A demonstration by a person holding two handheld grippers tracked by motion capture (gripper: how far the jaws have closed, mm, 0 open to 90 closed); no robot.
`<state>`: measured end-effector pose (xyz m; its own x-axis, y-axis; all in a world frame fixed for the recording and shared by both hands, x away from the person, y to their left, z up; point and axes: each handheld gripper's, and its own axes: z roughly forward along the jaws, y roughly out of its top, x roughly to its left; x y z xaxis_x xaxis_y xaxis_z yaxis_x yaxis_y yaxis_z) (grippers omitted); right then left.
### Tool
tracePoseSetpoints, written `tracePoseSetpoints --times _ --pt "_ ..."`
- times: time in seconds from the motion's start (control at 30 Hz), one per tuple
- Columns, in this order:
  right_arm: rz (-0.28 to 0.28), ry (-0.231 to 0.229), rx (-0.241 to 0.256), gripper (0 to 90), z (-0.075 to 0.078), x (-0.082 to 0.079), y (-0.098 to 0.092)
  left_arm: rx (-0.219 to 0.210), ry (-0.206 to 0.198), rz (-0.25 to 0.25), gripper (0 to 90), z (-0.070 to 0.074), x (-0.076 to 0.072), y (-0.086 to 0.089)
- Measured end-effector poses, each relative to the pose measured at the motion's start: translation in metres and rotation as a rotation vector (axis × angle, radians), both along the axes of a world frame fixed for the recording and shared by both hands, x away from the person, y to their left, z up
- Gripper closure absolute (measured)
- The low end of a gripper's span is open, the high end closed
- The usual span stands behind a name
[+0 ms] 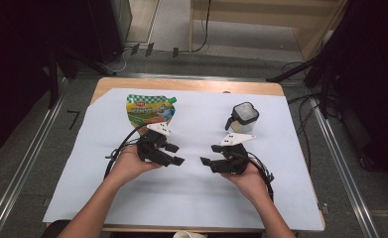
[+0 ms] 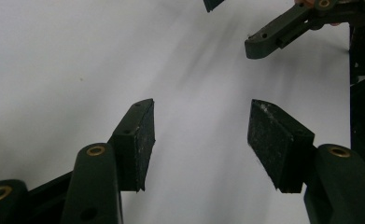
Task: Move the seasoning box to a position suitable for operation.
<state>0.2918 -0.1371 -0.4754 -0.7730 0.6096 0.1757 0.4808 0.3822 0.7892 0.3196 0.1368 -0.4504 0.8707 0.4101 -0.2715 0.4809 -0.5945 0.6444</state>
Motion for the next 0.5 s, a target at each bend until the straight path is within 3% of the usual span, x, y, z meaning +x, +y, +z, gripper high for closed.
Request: tracePoseSetpoints --times 0.13,0.33,0.5 --pt "-0.004 -0.009 0.004 41.2 0.0012 0.0002 -0.0040 -0.004 -0.003 -0.003 42.1 0.0009 0.0004 0.0003" --pt "0.000 0.038 0.026 41.8 -0.0006 0.0037 -0.0089 -0.014 -0.018 -0.006 42.2 0.0030 0.0025 0.0037" --pt "0.006 0.014 0.036 44.1 0.0018 0.0019 -0.0098 -0.016 -0.017 -0.013 42.1 0.0033 0.0028 0.0058"
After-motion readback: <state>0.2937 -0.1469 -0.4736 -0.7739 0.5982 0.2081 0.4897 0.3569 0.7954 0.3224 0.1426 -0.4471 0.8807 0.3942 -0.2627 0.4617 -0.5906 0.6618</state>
